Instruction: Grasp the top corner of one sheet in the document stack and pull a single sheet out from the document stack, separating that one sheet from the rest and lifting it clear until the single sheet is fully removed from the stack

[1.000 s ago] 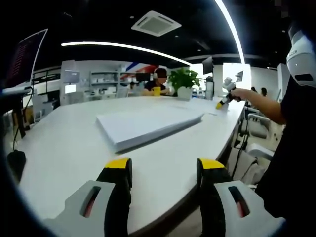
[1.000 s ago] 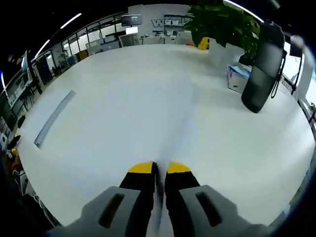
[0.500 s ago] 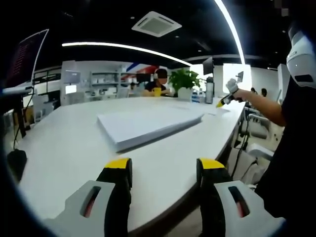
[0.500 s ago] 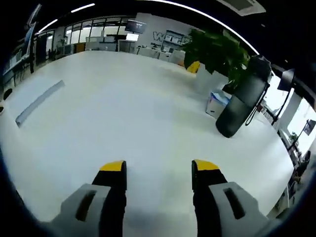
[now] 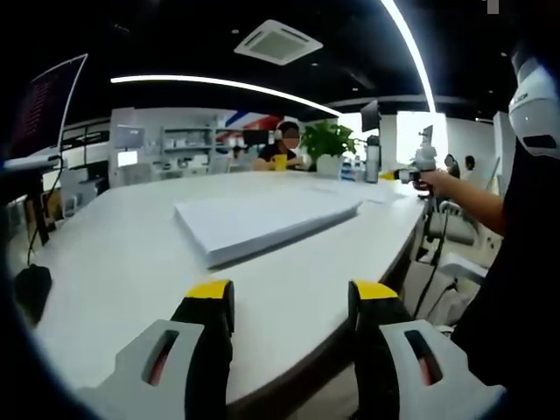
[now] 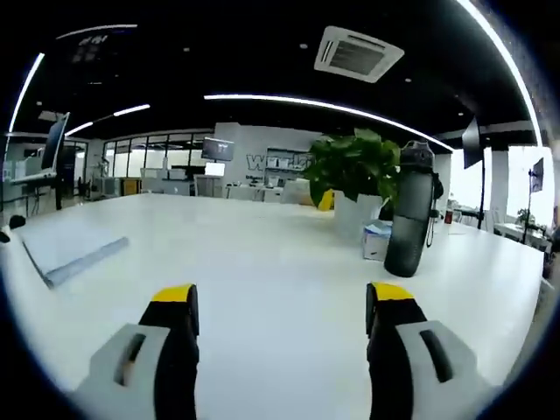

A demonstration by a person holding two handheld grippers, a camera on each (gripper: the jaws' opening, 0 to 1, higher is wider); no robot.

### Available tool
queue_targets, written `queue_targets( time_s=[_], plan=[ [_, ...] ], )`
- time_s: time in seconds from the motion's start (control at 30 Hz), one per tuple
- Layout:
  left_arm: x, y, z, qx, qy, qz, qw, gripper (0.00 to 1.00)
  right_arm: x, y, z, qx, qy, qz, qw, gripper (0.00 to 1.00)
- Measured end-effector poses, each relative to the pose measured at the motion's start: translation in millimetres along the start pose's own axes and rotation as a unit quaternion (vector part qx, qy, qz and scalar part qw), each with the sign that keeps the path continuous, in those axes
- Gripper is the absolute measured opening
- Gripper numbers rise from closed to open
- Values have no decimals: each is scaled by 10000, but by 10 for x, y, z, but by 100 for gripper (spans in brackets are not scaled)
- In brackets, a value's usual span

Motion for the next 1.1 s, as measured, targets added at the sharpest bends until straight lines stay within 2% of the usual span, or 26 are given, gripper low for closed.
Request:
queue_targets(
  time_s=[0.1, 0.13, 0.2, 0.3, 0.37, 0.4, 0.43, 0.47, 0.5, 0.53, 0.6, 0.73, 0.8, 0.87, 0.97, 1.1],
  plan=[
    [-1, 11, -4, -12, -4, -23, 10000, 53, -169, 43, 75, 343, 304, -235, 9987, 80],
    [-1, 19, -3, -5, -4, -23, 10000, 53, -237, 58, 90, 443, 434, -194, 9979, 80],
    [3, 39, -2, 6, -13, -46, 10000, 53, -402, 41, 102, 478, 804, 306, 9951, 75],
    [12, 65, 6, 14, -24, -95, 10000, 53, -685, 14, 123, 777, 1084, 581, 9894, 71],
    [13, 78, 19, 27, -5, -103, 9999, 53, -880, -13, 154, 900, 1363, 419, 9857, 73],
    [15, 86, 31, 38, 11, -105, 9999, 53, -988, -43, 170, 884, 1547, 267, 9836, 73],
    [16, 93, 43, 49, 24, -105, 9999, 53, -1075, -75, 187, 767, 1606, 363, 9834, 72],
    [15, 97, 52, 51, 32, -97, 9999, 53, -1138, -87, 204, 689, 1655, 607, 9819, 70],
    [16, 97, 60, 41, 39, -97, 9999, 53, -1243, -80, 229, 778, 1736, 881, 9778, 70],
    [15, 96, 68, 21, 45, -109, 9999, 53, -1353, -77, 258, 869, 1836, 954, 9745, 70],
    [9, 92, 79, -20, 59, -124, 9999, 53, -1583, -89, 330, 869, 2204, 648, 9694, 70],
    [0, 91, 75, -16, 90, -119, 9999, 53, -1963, -132, 464, 780, 2584, 263, 9625, 70],
    [13, 100, 69, 37, 81, -110, 9999, 52, -2059, -127, 524, 952, 2582, 405, 9605, 70],
    [23, 104, 67, 68, 69, -98, 9999, 52, -2126, -124, 594, 1050, 2606, 347, 9591, 69],
    [26, 85, 71, 56, 50, -84, 9999, 52, -2237, -136, 682, 1104, 2832, 358, 9520, 64],
    [11, 55, 73, -16, 48, -82, 10000, 52, -2401, -197, 759, 1006, 3057, 700, 9442, 62]
  ],
)
Point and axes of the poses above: the point that each gripper's makers call its tool centre point, and the gripper's own axes: z roughly backward along the fingers, x roughly to its right, y roughly out of its top, the point moved 9 cm from there along z, roughly backward along the fingers, and after that the axes turned 4 degrees about -y, right-handed, at the moved point
